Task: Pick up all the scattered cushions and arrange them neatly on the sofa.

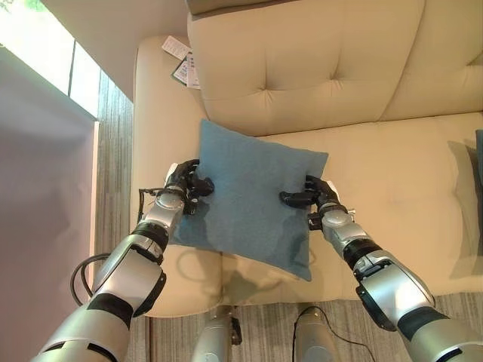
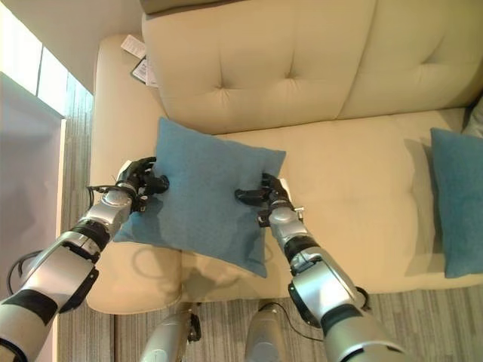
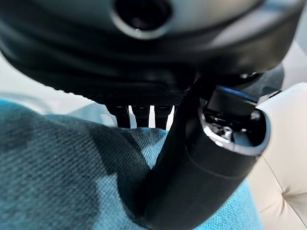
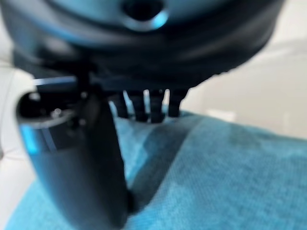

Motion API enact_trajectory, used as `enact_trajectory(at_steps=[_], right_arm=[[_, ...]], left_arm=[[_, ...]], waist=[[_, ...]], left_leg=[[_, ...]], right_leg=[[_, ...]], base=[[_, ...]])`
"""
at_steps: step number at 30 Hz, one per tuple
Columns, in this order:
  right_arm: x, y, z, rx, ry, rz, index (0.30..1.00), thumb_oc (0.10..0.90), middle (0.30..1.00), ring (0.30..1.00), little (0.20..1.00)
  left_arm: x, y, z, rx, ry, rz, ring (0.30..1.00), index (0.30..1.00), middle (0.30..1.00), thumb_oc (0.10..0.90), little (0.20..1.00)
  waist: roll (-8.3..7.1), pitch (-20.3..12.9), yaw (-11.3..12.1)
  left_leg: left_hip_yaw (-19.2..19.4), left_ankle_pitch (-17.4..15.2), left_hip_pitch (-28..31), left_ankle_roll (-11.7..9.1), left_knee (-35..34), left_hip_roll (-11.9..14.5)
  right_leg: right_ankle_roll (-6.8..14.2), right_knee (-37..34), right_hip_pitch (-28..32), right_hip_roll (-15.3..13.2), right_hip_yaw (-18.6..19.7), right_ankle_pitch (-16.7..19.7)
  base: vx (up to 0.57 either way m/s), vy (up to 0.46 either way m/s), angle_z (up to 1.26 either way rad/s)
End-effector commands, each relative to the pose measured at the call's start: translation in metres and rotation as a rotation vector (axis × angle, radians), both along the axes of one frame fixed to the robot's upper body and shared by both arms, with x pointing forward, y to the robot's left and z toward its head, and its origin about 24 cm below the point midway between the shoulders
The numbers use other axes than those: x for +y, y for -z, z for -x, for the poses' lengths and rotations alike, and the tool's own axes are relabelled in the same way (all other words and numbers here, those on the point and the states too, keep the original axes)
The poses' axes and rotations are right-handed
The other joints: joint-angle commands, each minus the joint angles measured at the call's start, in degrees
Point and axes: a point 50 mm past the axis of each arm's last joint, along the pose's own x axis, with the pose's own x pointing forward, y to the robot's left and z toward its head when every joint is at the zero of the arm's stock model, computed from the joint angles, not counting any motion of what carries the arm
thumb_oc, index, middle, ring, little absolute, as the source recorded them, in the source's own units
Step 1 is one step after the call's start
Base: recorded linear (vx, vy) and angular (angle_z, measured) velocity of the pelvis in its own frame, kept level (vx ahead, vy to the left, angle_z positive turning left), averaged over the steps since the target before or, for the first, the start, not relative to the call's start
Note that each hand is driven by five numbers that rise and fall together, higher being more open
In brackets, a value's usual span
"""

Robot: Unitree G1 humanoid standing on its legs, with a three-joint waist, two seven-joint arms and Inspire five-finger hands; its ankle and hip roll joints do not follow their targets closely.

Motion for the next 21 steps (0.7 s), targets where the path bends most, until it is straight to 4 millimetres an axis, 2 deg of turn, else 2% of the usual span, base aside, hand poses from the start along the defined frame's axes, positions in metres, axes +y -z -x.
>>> enact_trajectory(at_steps=[1, 3, 4, 6, 9, 10, 11, 12, 13, 14, 16, 19, 21], right_arm=[[0.073, -0.006, -0.002, -0.020, -0.265, 0.050, 0.900, 0.800, 0.900, 0.900, 0.900], [0.076, -0.004, 0.001, -0.026, -0.276, 0.048, 0.900, 0.800, 0.900, 0.900, 0.900], [0.083, -0.003, 0.006, -0.062, -0.286, 0.006, 0.900, 0.800, 0.900, 0.900, 0.900], [0.087, -0.005, 0.012, -0.122, -0.275, -0.050, 0.900, 0.800, 0.900, 0.900, 0.900], [0.077, -0.020, 0.021, -0.274, -0.214, -0.097, 0.900, 0.800, 0.900, 0.900, 0.900], [0.077, -0.019, 0.022, -0.272, -0.212, -0.096, 0.900, 0.800, 0.900, 0.900, 0.900], [0.057, -0.030, 0.027, -0.365, -0.132, -0.093, 0.900, 0.800, 0.900, 0.900, 0.900], [0.057, -0.030, 0.027, -0.365, -0.132, -0.093, 0.900, 0.800, 0.900, 0.900, 0.900], [0.029, -0.036, 0.032, -0.433, -0.007, -0.051, 0.900, 0.800, 0.900, 0.900, 0.900], [0.029, -0.036, 0.032, -0.433, -0.007, -0.051, 0.900, 0.800, 0.900, 0.900, 0.900], [-0.004, -0.032, 0.040, -0.457, 0.154, 0.047, 0.900, 0.800, 0.900, 0.900, 0.900], [-0.016, -0.021, 0.043, -0.417, 0.230, 0.066, 0.900, 0.800, 0.900, 0.900, 0.900], [-0.017, -0.010, 0.042, -0.361, 0.260, 0.000, 0.900, 0.800, 0.900, 0.900, 0.900]], left_arm=[[-0.071, -0.004, -0.003, 0.001, 0.189, 0.250, 0.300, 0.300, 0.300, 0.400, 0.300], [-0.074, -0.001, -0.001, -0.001, 0.185, 0.291, 0.300, 0.300, 0.300, 0.400, 0.300], [-0.083, 0.003, 0.004, -0.007, 0.185, 0.388, 0.300, 0.300, 0.300, 0.400, 0.300], [-0.089, 0.007, 0.008, -0.017, 0.172, 0.462, 0.300, 0.300, 0.300, 0.400, 0.300], [-0.096, 0.008, 0.013, -0.031, 0.156, 0.545, 0.300, 0.300, 0.300, 0.400, 0.300], [-0.096, 0.009, 0.013, -0.029, 0.157, 0.545, 0.300, 0.300, 0.300, 0.400, 0.300], [-0.098, 0.010, 0.014, -0.032, 0.143, 0.557, 0.300, 0.300, 0.300, 0.400, 0.300], [-0.098, 0.010, 0.014, -0.032, 0.144, 0.557, 0.300, 0.300, 0.300, 0.400, 0.300], [-0.101, 0.012, 0.015, -0.030, 0.126, 0.557, 0.300, 0.300, 0.300, 0.400, 0.300], [-0.101, 0.012, 0.015, -0.030, 0.127, 0.557, 0.300, 0.300, 0.300, 0.400, 0.300], [-0.105, 0.016, 0.017, -0.026, 0.123, 0.539, 0.300, 0.300, 0.300, 0.400, 0.300], [-0.109, 0.021, 0.020, -0.012, 0.127, 0.520, 0.300, 0.300, 0.300, 0.400, 0.300], [-0.110, 0.022, 0.020, -0.009, 0.136, 0.503, 0.300, 0.300, 0.300, 0.400, 0.300]], waist=[[0.65, 1.8, 0.4], [0.75, 1.9, 0.2], [1.09, 2.4, -0.2], [1.31, 2.7, -0.6], [1.48, 3.1, -1.7], [1.52, 3.0, -1.6], [1.56, 3.2, -2.2], [1.56, 3.1, -2.2], [1.54, 3.4, -3.0], [1.56, 3.3, -2.9], [1.48, 3.4, -3.6], [1.36, 3.4, -3.7], [1.34, 3.3, -3.5]], left_leg=[[-2.0, -6.9, -0.9, -1.4, 1.5, 0.4], [-1.9, -6.9, -0.9, -1.3, 1.4, 0.4], [-1.7, -6.9, -0.8, -1.2, 1.4, 0.3], [-1.4, -7.0, -0.8, -1.2, 1.3, 0.2], [-1.0, -7.5, -0.4, -1.0, 1.2, 0.1], [-1.0, -7.5, -0.4, -1.0, 1.2, 0.1], [-0.9, -7.8, -0.2, -0.8, 1.1, -0.1], [-0.9, -7.8, -0.2, -0.8, 1.1, -0.1], [-0.9, -8.1, 0.0, -0.7, 1.2, -0.1], [-0.9, -8.1, -0.1, -0.7, 1.2, -0.1], [-1.0, -8.4, 0.0, -0.5, 1.3, -0.2], [-1.0, -8.6, -0.1, -0.4, 1.6, -0.2], [-1.0, -8.7, -0.3, -0.4, 1.8, -0.3]], right_leg=[[1.0, 5.6, -4.4, -1.3, -0.3, -5.8], [1.0, 5.7, -4.6, -1.3, -0.2, -5.8], [1.0, 5.9, -4.9, -1.3, 0.1, -5.9], [1.0, 6.0, -5.0, -1.4, 0.3, -6.0], [1.2, 6.3, -5.2, -1.6, 0.7, -6.2], [1.2, 6.3, -5.2, -1.6, 0.7, -6.2], [1.4, 6.4, -5.2, -1.8, 0.7, -6.4], [1.4, 6.4, -5.2, -1.8, 0.7, -6.4], [1.6, 6.5, -5.0, -2.2, 0.5, -6.6], [1.5, 6.5, -5.1, -2.1, 0.5, -6.5], [1.6, 6.6, -4.9, -2.4, 0.4, -6.8], [1.7, 6.6, -4.9, -2.5, 0.4, -6.9], [1.7, 6.6, -4.9, -2.6, 0.2, -6.8]], base=[[-0.01, 0.009, -0.09], [-0.01, 0.023, -0.17], [-0.01, 0.042, -0.13], [0.00, 0.023, -0.02], [0.00, 0.010, -0.01], [0.00, 0.000, 0.00], [0.00, 0.000, 0.00], [0.00, 0.000, 0.00], [0.00, 0.003, 0.05], [0.02, 0.005, 0.05], [0.00, 0.000, 0.00], [-0.01, -0.008, 0.10], [-0.02, -0.008, 0.05]])
